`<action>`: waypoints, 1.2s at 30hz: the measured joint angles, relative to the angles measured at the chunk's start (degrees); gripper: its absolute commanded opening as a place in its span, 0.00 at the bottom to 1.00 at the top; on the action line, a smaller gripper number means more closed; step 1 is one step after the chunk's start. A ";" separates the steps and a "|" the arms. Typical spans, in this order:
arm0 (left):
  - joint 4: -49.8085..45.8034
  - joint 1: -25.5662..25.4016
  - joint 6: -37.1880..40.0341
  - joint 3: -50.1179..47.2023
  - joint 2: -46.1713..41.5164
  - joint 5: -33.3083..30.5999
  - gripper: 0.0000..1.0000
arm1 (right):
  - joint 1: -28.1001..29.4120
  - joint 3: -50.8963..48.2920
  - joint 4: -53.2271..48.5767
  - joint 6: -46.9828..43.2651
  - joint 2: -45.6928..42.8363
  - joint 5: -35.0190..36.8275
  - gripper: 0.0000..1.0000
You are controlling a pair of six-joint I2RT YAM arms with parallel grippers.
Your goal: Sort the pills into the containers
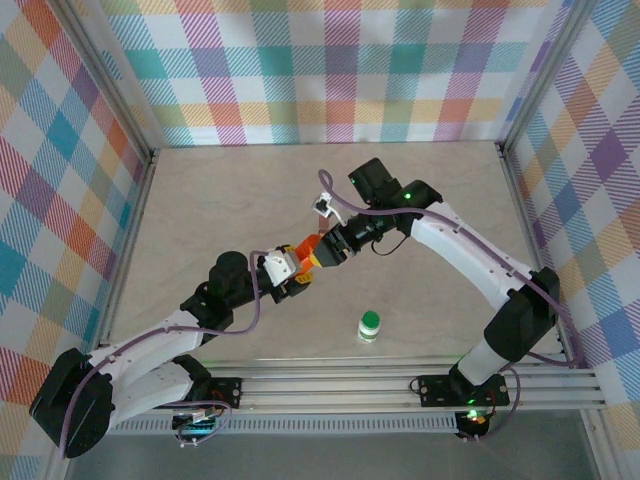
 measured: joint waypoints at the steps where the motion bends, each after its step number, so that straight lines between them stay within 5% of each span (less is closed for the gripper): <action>1: 0.09 0.00 0.17 0.00 0.00 0.07 0.00 | 0.02 -0.07 0.37 0.59 0.00 -0.17 0.62; 10: 1.07 0.00 0.39 0.04 0.20 0.63 0.00 | 0.07 -0.09 3.56 6.29 0.96 -0.90 0.63; 16: -0.66 0.02 -0.07 0.04 0.66 -0.22 0.00 | 0.72 -0.04 3.76 7.15 2.14 -0.83 0.40; 20: -0.81 0.02 -0.28 0.07 1.18 -0.57 0.44 | 0.76 -0.02 4.04 7.61 2.27 -0.72 0.36; 21: -0.81 0.02 -0.33 0.07 1.20 -0.66 0.61 | 0.76 -0.02 4.17 7.76 2.25 -0.52 0.35; 22: -0.81 0.02 -0.46 0.07 1.18 -0.76 0.98 | 0.76 -0.02 4.37 7.89 2.25 -0.24 0.35; 31: 3.69 -0.04 -1.22 0.07 -2.45 -6.14 1.00 | -3.69 3.34 5.68 9.44 2.71 18.32 0.32; 36: 7.37 -0.04 -4.26 -3.48 -7.82 -17.05 1.00 | -7.74 16.24 6.47 6.93 11.28 33.24 0.33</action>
